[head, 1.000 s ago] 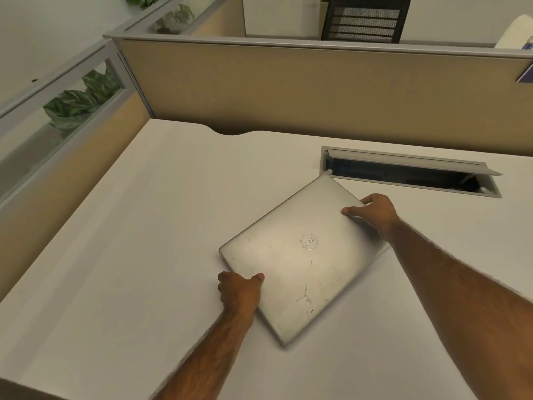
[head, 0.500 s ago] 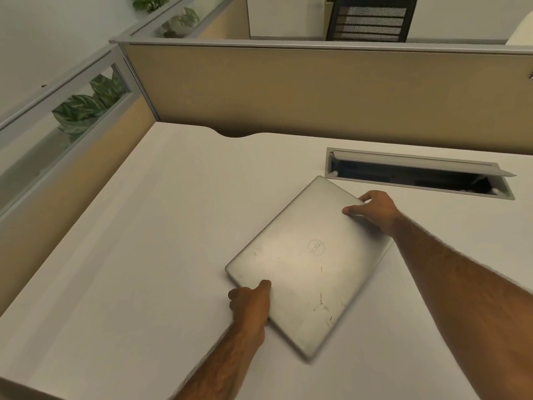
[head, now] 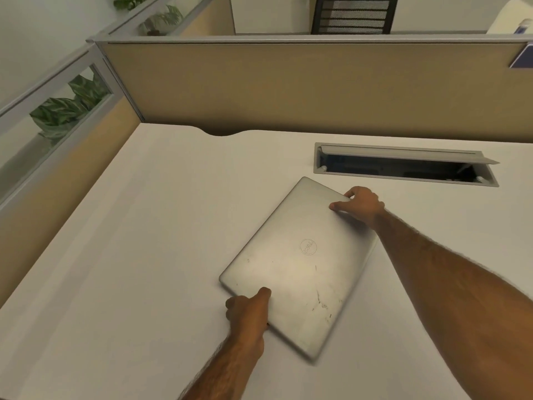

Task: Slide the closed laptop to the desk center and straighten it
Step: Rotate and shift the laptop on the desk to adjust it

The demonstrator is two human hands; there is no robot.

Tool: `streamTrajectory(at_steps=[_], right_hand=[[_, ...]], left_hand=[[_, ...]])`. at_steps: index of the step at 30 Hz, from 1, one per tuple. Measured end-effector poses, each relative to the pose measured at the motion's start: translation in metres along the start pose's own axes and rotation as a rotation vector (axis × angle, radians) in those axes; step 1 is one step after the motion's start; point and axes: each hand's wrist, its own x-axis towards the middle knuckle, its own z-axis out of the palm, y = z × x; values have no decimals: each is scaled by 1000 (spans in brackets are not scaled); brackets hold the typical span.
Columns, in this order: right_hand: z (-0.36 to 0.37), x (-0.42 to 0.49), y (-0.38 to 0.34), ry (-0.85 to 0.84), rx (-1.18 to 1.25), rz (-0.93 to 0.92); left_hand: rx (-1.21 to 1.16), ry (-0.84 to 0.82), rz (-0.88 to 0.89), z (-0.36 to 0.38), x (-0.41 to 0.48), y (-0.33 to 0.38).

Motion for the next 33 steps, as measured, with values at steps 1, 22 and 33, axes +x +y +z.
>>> streamTrajectory(at_steps=[1, 22, 33], right_hand=[[0, -1, -1, 3, -5, -1], [19, -117, 19, 312, 403, 122], [49, -174, 34, 163, 410, 455]], left_hand=[[-2, -3, -3, 0, 0, 0], [1331, 181, 603, -24, 32, 82], [1028, -8, 602, 71, 66, 108]])
